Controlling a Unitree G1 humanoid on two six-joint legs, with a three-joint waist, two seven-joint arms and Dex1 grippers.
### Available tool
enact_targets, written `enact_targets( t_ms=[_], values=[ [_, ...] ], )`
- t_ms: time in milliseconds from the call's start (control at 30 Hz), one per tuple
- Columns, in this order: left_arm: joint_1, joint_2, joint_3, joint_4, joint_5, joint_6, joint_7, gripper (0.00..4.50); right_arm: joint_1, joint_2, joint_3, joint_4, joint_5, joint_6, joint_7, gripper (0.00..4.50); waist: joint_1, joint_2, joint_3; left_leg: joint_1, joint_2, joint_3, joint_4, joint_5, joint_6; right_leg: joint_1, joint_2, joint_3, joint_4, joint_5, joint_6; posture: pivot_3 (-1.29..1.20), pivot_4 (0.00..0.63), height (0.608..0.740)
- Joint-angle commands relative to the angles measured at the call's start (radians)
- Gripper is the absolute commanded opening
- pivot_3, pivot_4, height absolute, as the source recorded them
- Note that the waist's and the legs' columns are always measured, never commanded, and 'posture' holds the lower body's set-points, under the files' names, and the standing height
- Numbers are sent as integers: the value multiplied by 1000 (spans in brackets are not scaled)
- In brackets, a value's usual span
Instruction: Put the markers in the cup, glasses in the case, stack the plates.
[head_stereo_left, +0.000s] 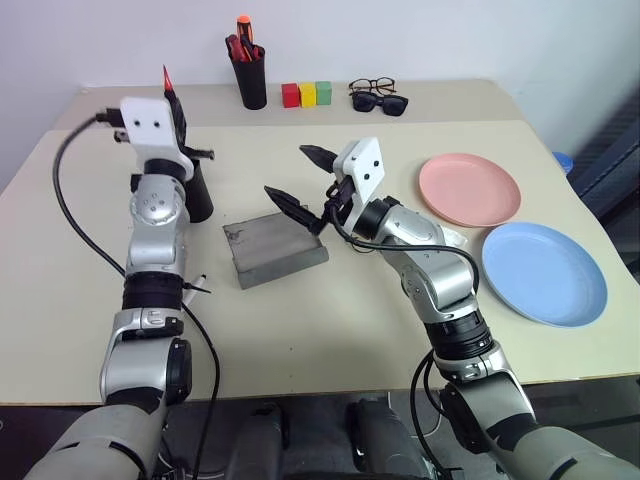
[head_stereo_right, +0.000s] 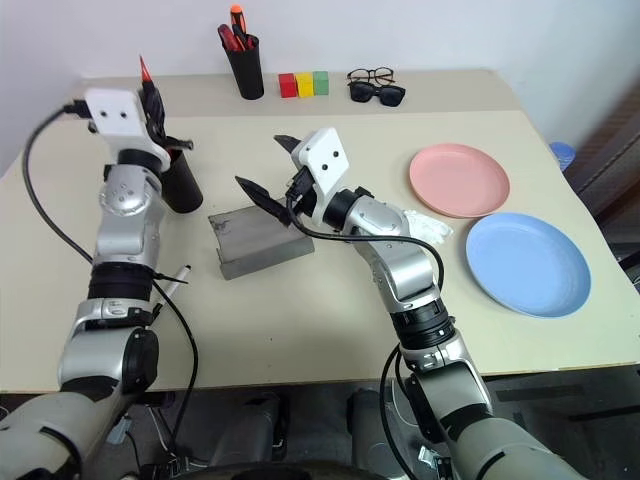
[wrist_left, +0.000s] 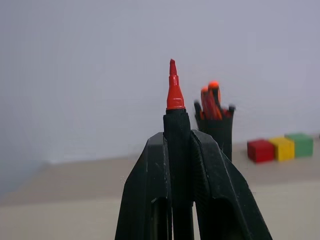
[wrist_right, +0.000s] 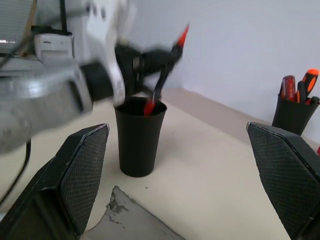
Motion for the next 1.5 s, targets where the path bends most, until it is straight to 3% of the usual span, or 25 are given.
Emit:
enact_targets(
  t_ms=[33, 100, 267, 433, 600, 733, 867, 1000, 1133, 1467, 1500],
  values=[
    [-7, 1, 3, -39, 12, -31, 17, 1894, -10, 3, -10, -45, 3, -5, -2, 4500, 0, 0, 0, 0, 0, 0, 0, 0, 0, 0, 0, 0, 0, 0, 0, 0, 150, 740],
    [1, -2, 10, -59, 12, -29, 31, 2865, -16, 3, -6, -38, 4, -6, 4, 4500, 1, 0, 0, 0, 0, 0, 0, 0, 0, 0, 0, 0, 0, 0, 0, 0, 150, 740],
    [39, 0, 44, -201, -40, 7, 25, 2865, -25, 4, -2, -30, 3, -7, 15, 4500, -1, 0, 0, 0, 0, 0, 0, 0, 0, 0, 0, 0, 0, 0, 0, 0, 150, 740],
    [201, 90, 83, -607, -239, 240, -147, 2865, -26, -4, -8, -37, 3, 0, 19, 4500, -5, 0, 0, 0, 2, 0, -1, 0, 0, -1, 0, 1, 0, 0, 0, 0, 150, 740],
    [445, 291, 148, -938, -449, 672, -258, 4477, -29, -43, -30, -37, 9, 6, 40, 4500, -4, 0, 0, 0, 3, 0, -1, 0, 0, 0, 0, 2, 1, 0, 0, 0, 150, 740],
    [599, 443, 192, -1096, -569, 1068, -256, 4477, -37, -123, -49, -33, 38, 25, 122, 4500, 1, 1, 1, 2, 2, -2, 0, 0, 0, 4, 1, 1, 0, 0, 0, 0, 150, 740],
    [609, 454, 228, -1140, -766, 1431, -233, 4477, -35, -191, -44, -42, 60, 36, 211, 4500, 1, 1, 1, 3, 2, -3, 0, 0, 0, 5, 1, 0, -1, 0, 0, 0, 150, 740],
    [570, 480, 136, -1111, -745, 1668, -199, 4477, -16, -222, -28, -89, 88, 60, 277, 4500, -5, 1, 1, 4, 2, -2, 0, 0, 0, 5, 3, 0, -1, 0, 0, 0, 150, 740],
    [529, 467, 49, -1070, -687, 1745, -170, 4477, 6, -221, -20, -126, 98, 80, 287, 4500, -3, 1, 1, 4, 3, -2, 0, 0, 0, 5, 3, 1, 0, 0, -1, 0, 150, 740],
    [492, 446, -11, -1001, -560, 1712, -152, 40, 56, -234, -9, -182, 100, 111, 292, 4500, 0, 3, 0, 5, 2, -2, 0, 0, -1, 5, 1, 1, 0, 0, -1, 0, 150, 740],
    [491, 444, -6, -995, -545, 1682, -154, 40, 57, -235, -8, -183, 99, 112, 293, 4500, 0, 3, 0, 5, 2, -2, -1, 0, -1, 6, 1, 1, 0, 0, -1, 0, 150, 740]
  ],
)
